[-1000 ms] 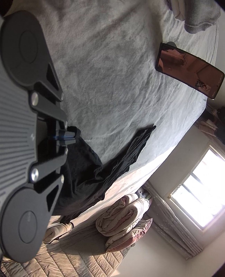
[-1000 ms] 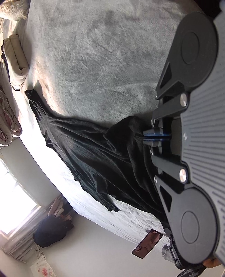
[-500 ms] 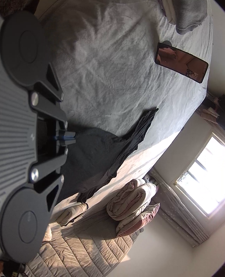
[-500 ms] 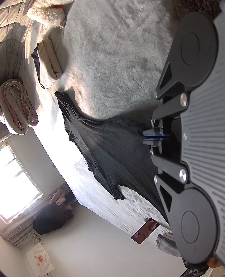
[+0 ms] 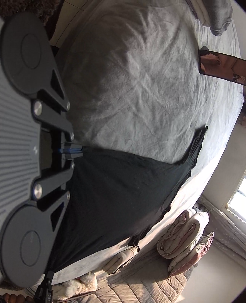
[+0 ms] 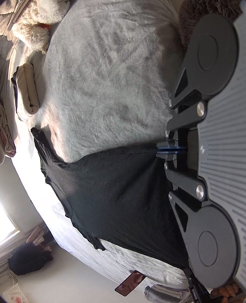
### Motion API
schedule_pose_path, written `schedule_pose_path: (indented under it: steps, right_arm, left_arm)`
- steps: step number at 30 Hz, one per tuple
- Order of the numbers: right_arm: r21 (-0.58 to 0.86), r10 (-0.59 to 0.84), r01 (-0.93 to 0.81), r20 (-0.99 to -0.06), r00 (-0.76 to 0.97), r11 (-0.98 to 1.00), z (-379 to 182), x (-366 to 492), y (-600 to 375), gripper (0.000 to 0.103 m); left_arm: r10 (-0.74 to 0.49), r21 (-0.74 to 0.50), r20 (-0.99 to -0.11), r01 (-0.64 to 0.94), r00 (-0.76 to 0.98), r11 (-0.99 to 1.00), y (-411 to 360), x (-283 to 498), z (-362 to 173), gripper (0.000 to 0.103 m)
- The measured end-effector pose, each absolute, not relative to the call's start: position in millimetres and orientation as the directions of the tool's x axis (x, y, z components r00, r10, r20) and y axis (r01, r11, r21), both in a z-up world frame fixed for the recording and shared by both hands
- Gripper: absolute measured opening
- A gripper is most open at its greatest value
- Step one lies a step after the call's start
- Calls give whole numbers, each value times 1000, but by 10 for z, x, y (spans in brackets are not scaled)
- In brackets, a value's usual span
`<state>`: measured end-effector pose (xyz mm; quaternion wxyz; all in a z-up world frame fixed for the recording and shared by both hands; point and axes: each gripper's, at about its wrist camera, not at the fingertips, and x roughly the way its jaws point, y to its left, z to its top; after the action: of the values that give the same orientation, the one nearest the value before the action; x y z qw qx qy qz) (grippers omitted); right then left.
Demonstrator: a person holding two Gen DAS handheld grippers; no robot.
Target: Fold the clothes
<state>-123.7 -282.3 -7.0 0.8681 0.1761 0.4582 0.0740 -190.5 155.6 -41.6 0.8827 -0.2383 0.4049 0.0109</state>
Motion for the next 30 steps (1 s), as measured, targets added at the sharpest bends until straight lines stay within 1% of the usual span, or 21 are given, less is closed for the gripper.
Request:
schedule_pose_path:
  steps: [3, 5, 8, 10, 12, 15, 19, 22, 24, 26, 28, 29, 30]
  right_arm:
    - [362, 285, 40, -794, 536, 931, -225, -1217, -2809, 3]
    - [376, 292, 55, -797, 528, 925, -267, -1203, -2844, 3]
    - [436, 330, 70, -768, 549, 897, -170, -1196, -2948, 3]
    - [436, 326, 58, -749, 576, 898, -26, -1202, -2984, 3]
    - [425, 322, 40, -739, 592, 904, 88, -1204, -2981, 3]
    - [400, 308, 24, -741, 596, 916, 130, -1173, -2947, 3]
    - [380, 291, 36, -763, 577, 924, -44, -1097, -2911, 4]
    - [370, 276, 53, -774, 569, 928, -182, -1076, -2903, 5]
    - [359, 265, 61, -782, 565, 931, -257, -1070, -2894, 13]
    - [373, 270, 68, -775, 571, 925, -273, -1091, -2923, 13]
    - [403, 286, 76, -759, 584, 912, -250, -1142, -2982, 15]
    - [412, 290, 79, -753, 591, 908, -237, -1174, -3005, 25]
    - [408, 286, 77, -751, 596, 910, -228, -1211, -3011, 41]
  left_arm:
    - [-173, -410, -742, -234, 647, 881, 1599, -1875, -522, 0]
    - [-206, -453, -739, -246, 641, 857, 1655, -1872, -511, 0]
    - [-256, -528, -694, -234, 673, 816, 1762, -1881, -354, 0]
    - [-278, -557, -661, -208, 696, 804, 1797, -1887, -214, 0]
    - [-274, -550, -647, -187, 711, 814, 1778, -1883, -109, 0]
    - [-265, -524, -661, -179, 702, 833, 1722, -1843, -114, 0]
    - [-232, -476, -711, -212, 663, 853, 1677, -1769, -355, 0]
    - [-232, -470, -724, -218, 650, 855, 1693, -1728, -533, 0]
    - [-245, -483, -722, -219, 647, 848, 1723, -1717, -601, 1]
    - [-258, -508, -704, -216, 661, 834, 1774, -1737, -598, 3]
    - [-258, -515, -687, -204, 679, 833, 1813, -1755, -571, 10]
    - [-257, -514, -679, -196, 688, 835, 1827, -1764, -557, 15]
    - [-258, -514, -671, -186, 695, 837, 1839, -1769, -544, 19]
